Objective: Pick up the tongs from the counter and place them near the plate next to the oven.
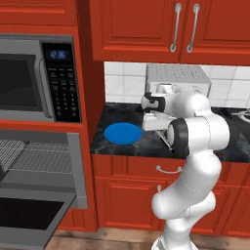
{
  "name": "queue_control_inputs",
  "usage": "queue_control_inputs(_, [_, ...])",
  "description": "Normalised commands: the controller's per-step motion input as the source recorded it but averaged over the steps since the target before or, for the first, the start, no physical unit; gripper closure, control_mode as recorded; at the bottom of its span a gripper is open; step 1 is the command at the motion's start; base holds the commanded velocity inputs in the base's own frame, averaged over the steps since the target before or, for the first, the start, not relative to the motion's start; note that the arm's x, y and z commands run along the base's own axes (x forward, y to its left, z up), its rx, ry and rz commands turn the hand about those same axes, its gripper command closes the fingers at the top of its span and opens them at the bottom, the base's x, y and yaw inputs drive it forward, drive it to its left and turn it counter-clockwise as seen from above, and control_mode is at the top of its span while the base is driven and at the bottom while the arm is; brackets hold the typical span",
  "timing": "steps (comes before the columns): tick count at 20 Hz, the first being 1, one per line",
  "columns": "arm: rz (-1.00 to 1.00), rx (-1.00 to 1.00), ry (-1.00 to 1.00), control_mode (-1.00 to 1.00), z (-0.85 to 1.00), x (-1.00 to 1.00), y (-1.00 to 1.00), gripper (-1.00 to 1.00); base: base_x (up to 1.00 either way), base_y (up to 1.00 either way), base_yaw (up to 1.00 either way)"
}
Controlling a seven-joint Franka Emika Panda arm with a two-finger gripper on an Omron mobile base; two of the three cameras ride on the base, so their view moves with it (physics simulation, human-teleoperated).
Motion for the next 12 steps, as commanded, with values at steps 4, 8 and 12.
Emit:
queue_control_inputs(4, [0.07,-0.08,0.01,-1.00,-0.32,0.38,-0.13,1.00,0.00,0.00,0.00])
queue_control_inputs(8, [0.02,-0.03,0.01,-1.00,-0.29,0.52,-0.07,1.00,0.00,0.00,0.00])
queue_control_inputs(12, [0.01,0.00,0.00,-1.00,-0.28,0.50,-0.11,1.00,0.00,0.00,0.00])
